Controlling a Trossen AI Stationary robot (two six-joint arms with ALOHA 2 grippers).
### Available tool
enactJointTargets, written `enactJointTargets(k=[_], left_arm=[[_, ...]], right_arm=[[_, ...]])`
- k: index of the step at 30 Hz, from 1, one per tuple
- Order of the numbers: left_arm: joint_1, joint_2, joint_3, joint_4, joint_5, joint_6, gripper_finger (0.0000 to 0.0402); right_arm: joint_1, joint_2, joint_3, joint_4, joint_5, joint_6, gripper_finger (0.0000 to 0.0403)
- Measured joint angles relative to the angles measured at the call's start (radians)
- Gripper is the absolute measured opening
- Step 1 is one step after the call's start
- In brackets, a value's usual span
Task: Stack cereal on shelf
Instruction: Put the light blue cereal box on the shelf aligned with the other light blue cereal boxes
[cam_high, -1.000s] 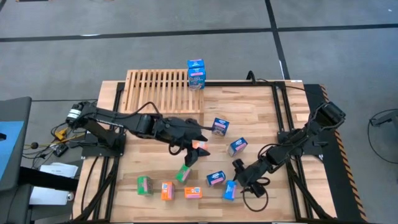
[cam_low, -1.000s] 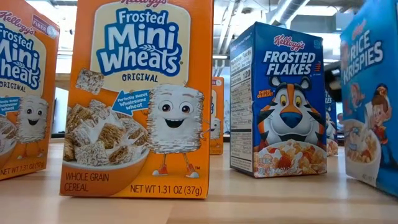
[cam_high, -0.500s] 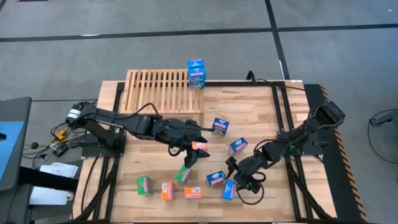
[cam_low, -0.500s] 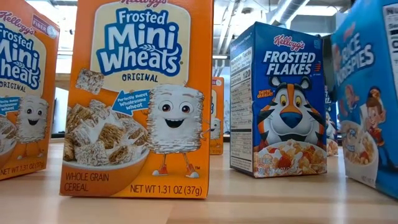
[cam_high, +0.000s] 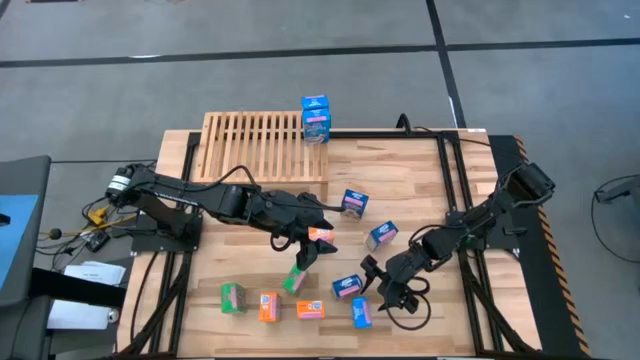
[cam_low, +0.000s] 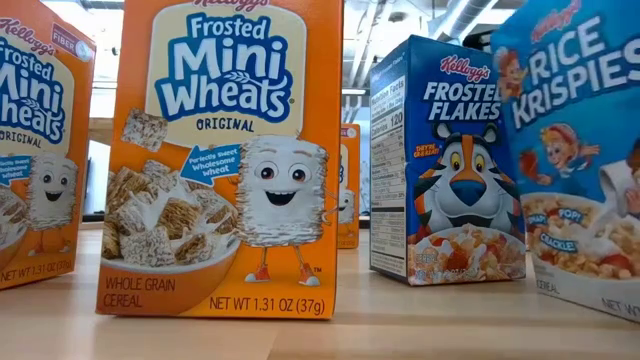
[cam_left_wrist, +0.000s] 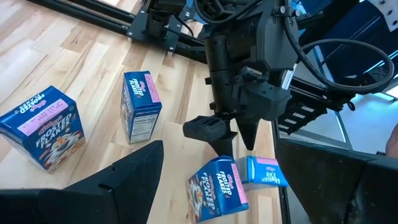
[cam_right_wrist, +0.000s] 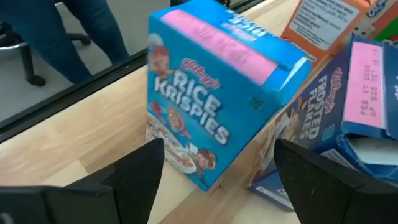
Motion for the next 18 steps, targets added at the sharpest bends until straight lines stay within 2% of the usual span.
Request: enactJointTargets(k=[6,8,10,14,18], left_arm=[[-0.007,0.000,0.000,0.000,0.000,-0.004,0.0300],[-0.016,0.000,0.000,-0.001,0.002,-0.001,0.0300],[-0.025,0.000,0.000,-0.005,0.017,-0.002,0.0300],[-0.063,0.000,0.000,-0.007,0.026,0.000,0.0300],[-0.092,0.000,0.000,-0.029,0.021,-0.018,0.0300]], right_arm=[[-0.006,-0.015,0.021,-0.070,0.007,0.065,0.0326],[-0.007,-0.035,0.068,-0.149,0.017,0.069,0.0326],[-0.002,-0.068,0.116,-0.299,0.056,0.061,0.0326],[0.020,-0.117,0.199,-0.532,0.111,-0.013,0.0326],[0.056,-0.142,0.245,-0.585,0.125,-0.128,0.0326]])
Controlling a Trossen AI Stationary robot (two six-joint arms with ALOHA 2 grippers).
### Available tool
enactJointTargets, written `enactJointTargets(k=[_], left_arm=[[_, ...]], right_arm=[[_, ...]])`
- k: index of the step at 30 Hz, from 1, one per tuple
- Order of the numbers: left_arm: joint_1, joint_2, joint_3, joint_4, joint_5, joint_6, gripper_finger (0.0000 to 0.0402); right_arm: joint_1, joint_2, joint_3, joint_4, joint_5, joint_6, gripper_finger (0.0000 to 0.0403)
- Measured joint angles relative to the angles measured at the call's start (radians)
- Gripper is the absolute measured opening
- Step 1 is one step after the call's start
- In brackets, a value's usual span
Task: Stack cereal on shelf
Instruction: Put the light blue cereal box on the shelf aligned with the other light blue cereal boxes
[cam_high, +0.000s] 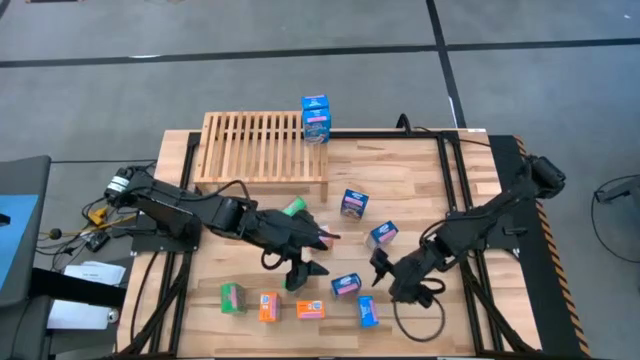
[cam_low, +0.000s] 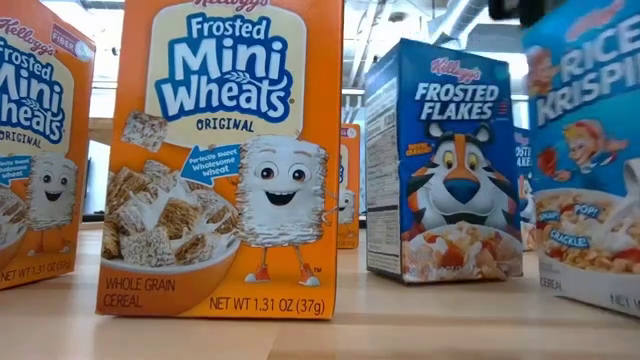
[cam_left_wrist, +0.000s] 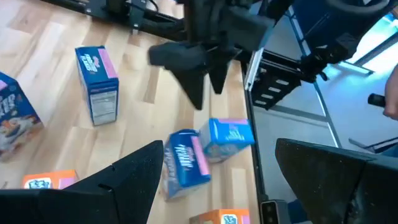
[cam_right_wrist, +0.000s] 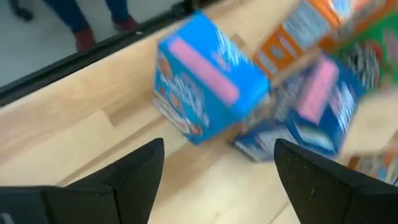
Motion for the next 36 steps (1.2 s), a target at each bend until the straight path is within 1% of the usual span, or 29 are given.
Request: enactJointTargets(k=[3,6,12,18,24,29,36], left_arm=[[-0.018,0.000,0.000,-0.005,-0.017,-0.017,0.0300],[-0.043,0.000,0.000,-0.006,-0.025,-0.020,0.0300],[-0.078,0.000,0.000,-0.015,-0.025,-0.037,0.0300],[-0.100,0.000,0.000,-0.020,-0.031,-0.062,0.0300],[-0.128,0.000,0.000,-0.020,-0.078,-0.064,0.0300],[-0.139,0.000,0.000,-0.020,-0.100,-0.064,0.0300],[-0.142,0.000,0.000,-0.020,-0.104,-0.063,0.0300]], right_arm=[[0.013,0.002,0.036,-0.004,0.030,-0.093,0.0327],[0.009,0.037,0.091,-0.005,0.038,-0.165,0.0326],[0.011,0.160,0.195,-0.058,-0.004,-0.204,0.0327],[0.011,0.266,0.271,-0.119,-0.014,-0.271,0.0327],[0.011,0.334,0.346,-0.199,-0.014,-0.370,0.0327],[0.011,0.365,0.372,-0.205,-0.013,-0.471,0.0327],[-0.004,0.368,0.402,-0.223,-0.014,-0.479,0.0326]])
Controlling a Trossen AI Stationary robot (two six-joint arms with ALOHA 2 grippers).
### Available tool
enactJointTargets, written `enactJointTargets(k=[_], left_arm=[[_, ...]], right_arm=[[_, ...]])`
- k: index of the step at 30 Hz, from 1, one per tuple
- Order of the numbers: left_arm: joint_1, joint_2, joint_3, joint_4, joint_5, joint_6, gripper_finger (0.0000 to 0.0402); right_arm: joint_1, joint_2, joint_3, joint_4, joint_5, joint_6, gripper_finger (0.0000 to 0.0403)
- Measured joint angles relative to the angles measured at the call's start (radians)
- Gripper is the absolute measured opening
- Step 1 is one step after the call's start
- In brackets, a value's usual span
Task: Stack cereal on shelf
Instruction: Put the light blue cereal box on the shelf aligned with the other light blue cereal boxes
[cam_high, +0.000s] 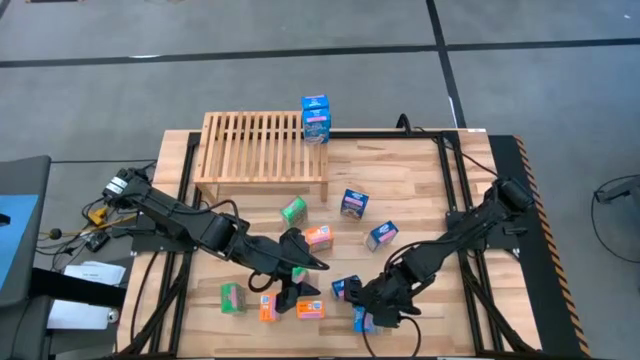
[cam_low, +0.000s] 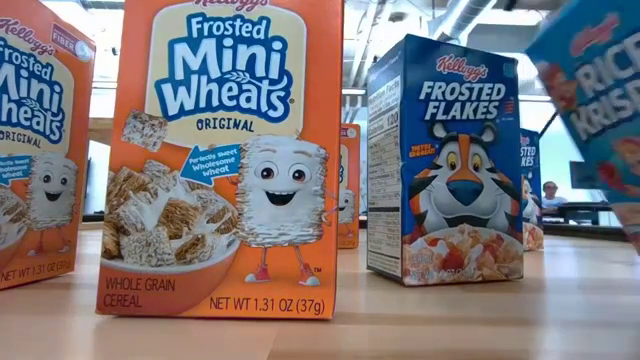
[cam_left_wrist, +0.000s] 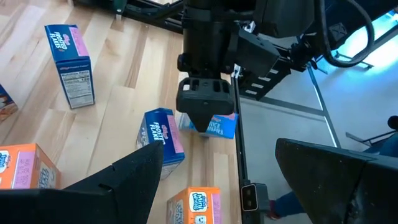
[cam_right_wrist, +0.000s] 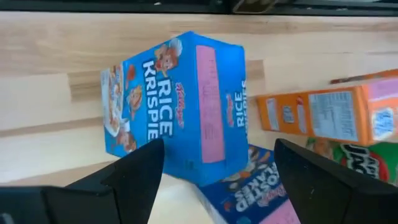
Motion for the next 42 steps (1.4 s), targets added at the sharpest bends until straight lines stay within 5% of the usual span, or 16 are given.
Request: enactJointTargets(k=[9,16,23,30,42], left_arm=[[0.000,0.000,0.000,-0.011,-0.003,0.028,0.0300],[-0.001,0.000,0.000,-0.044,-0.004,0.010,0.0300],[-0.006,0.000,0.000,-0.070,0.004,0.010,0.0300],[-0.025,0.000,0.000,-0.116,0.001,-0.072,0.0300],[-0.147,0.000,0.000,-0.134,-0.142,-0.265,0.0300]], right_arm=[[-0.019,0.000,0.004,-0.020,-0.054,0.177,0.0317],[-0.052,-0.002,-0.048,0.068,-0.224,0.885,0.0316],[0.052,-0.007,-0.170,0.165,-0.215,1.248,0.0316],[0.083,-0.007,-0.217,0.202,0.013,1.334,0.0317],[0.104,0.046,-0.216,0.308,0.081,1.333,0.0317]])
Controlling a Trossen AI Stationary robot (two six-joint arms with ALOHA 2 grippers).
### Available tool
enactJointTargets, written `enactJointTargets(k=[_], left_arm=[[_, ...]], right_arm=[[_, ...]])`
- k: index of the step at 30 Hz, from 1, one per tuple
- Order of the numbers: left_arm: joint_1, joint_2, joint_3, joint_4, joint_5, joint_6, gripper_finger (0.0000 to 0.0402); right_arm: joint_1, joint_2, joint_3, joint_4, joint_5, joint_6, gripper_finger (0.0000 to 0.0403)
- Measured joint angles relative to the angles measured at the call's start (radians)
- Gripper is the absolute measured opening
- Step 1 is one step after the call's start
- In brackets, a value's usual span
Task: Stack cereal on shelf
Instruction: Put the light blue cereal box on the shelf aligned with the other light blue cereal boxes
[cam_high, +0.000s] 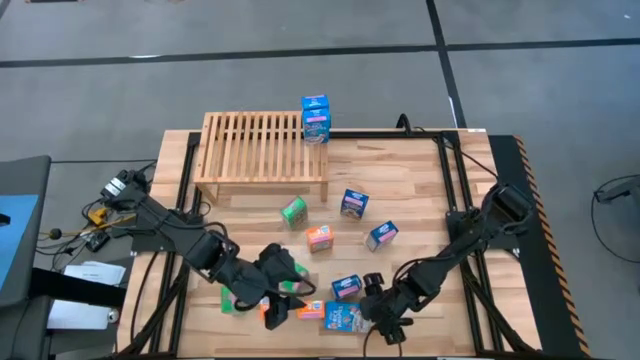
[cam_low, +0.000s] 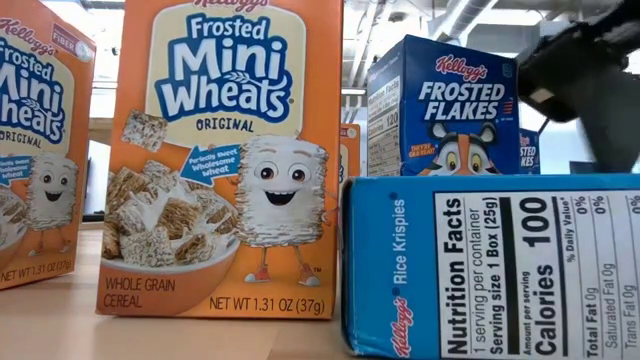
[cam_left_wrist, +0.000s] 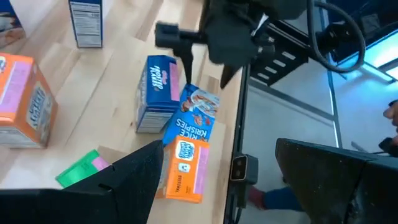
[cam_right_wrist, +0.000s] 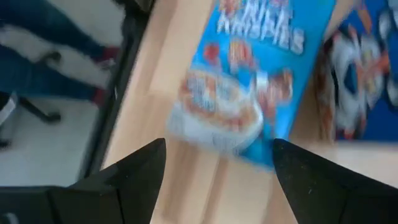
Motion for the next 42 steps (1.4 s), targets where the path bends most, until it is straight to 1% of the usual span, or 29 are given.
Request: enactJointTargets(k=[2,5,8,11,14,17,19,21,22,23,25,27,32,36,42], left_arm=[[-0.017,0.000,0.000,0.000,0.000,-0.002,0.0300],[-0.044,0.000,0.000,-0.008,0.000,-0.003,0.0300],[-0.063,0.000,0.000,-0.018,-0.005,-0.002,0.0300],[-0.069,0.000,0.000,-0.020,-0.011,0.006,0.0300],[-0.073,0.000,0.000,-0.023,-0.011,0.022,0.0300],[-0.082,0.000,0.000,-0.024,-0.011,0.036,0.0300],[-0.090,0.000,0.000,-0.027,-0.013,0.048,0.0300],[-0.096,0.000,0.000,-0.029,-0.017,0.057,0.0300],[-0.098,0.000,0.000,-0.033,-0.017,0.063,0.0300],[-0.099,0.000,0.000,-0.033,-0.017,0.068,0.0300],[-0.100,0.000,0.000,-0.033,-0.024,0.084,0.0300],[-0.101,0.000,0.000,-0.034,-0.028,0.097,0.0300],[-0.101,0.000,0.000,-0.038,-0.035,0.119,0.0300],[-0.101,0.000,0.000,-0.039,-0.035,0.122,0.0300],[-0.101,0.000,0.000,-0.041,-0.037,0.127,0.0300]], right_arm=[[0.008,0.011,0.000,0.014,0.007,0.015,0.0312],[0.023,0.018,0.000,0.047,0.020,0.074,0.0292],[0.039,0.018,0.000,0.045,0.067,0.133,0.0263],[0.043,0.018,0.000,0.001,0.119,0.214,0.0225],[0.042,0.014,0.000,-0.012,0.130,0.288,0.0181],[0.060,0.000,0.010,0.023,0.139,0.347,0.0122],[0.083,0.000,0.021,0.029,0.167,0.386,0.0078],[0.111,0.000,0.031,0.027,0.224,0.421,0.0033],[0.126,0.000,0.037,0.033,0.260,0.436,0.0018],[0.139,0.000,0.043,0.036,0.298,0.455,0.0012],[0.161,0.000,0.046,0.034,0.370,0.508,0.0017],[0.174,0.010,0.046,0.037,0.400,0.560,0.0020],[0.172,0.072,0.046,0.124,0.403,0.587,0.0007],[0.173,0.119,0.047,0.179,0.388,0.626,0.0012],[0.202,0.148,0.048,0.178,0.402,0.690,0.0009]])
